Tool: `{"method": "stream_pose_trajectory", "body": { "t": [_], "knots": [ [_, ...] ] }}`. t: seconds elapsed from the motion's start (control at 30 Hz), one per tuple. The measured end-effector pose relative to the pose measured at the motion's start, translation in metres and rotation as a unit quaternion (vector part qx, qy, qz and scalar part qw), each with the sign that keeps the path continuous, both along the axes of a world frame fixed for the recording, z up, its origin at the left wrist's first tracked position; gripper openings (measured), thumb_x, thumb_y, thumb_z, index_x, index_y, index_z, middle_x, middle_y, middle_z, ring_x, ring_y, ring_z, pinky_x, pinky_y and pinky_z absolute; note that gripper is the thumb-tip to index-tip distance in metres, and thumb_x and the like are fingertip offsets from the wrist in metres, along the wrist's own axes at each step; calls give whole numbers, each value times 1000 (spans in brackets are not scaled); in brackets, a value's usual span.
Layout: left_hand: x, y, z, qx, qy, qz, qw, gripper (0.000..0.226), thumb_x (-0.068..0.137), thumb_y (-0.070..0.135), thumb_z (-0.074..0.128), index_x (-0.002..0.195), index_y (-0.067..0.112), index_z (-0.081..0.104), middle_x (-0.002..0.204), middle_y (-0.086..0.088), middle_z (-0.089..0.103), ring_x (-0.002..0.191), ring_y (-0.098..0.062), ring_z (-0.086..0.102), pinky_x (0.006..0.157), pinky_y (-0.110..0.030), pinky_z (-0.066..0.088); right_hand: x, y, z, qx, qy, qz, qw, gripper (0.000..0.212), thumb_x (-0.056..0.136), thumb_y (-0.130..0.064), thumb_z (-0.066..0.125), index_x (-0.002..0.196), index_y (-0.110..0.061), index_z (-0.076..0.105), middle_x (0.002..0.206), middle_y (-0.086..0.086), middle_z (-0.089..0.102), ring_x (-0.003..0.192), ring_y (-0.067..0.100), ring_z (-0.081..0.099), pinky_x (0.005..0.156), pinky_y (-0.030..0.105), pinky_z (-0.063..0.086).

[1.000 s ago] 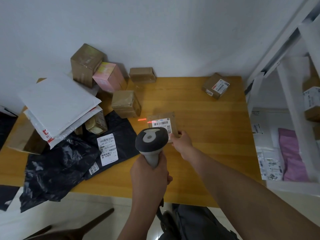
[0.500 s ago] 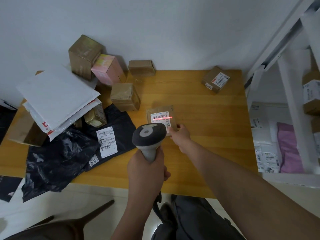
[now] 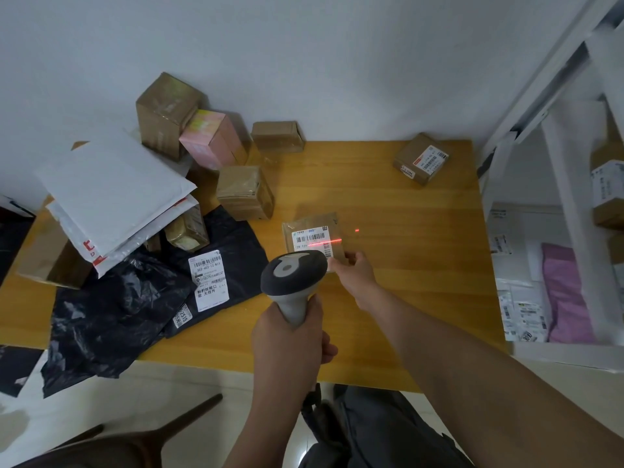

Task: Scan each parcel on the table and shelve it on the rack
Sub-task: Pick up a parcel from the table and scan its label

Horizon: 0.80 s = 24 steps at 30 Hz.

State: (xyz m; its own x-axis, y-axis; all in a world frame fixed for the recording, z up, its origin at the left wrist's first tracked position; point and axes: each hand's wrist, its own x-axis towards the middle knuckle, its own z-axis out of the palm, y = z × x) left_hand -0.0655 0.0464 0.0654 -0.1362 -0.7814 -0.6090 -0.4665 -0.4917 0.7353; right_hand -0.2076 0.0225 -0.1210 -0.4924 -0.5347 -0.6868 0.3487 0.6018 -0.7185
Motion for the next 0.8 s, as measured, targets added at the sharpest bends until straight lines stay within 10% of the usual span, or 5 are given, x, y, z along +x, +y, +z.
{"method": "stream_pose_trajectory", "body": {
  "t": [0.4,0.8],
  "knots": [
    [-2,-3,-5,-31,-23,7,999,37,94,28,63,76,-4,61,51,-10,64,49,-25,68,52,-32,57,-5,-14,-9,1,-168,-40,985,92,79,-9,77,143,-30,16,143,0,42,131,28,40,99,64,41],
    [-9,-2,-9,-24,-24,26,999,37,93,29,63,79,-5,60,51,-11,64,55,-32,69,58,-43,59,-19,-32,-23,7,-258,-46,965,94,74,5,72,147,-26,22,136,14,51,114,30,48,102,49,40]
  ]
}}
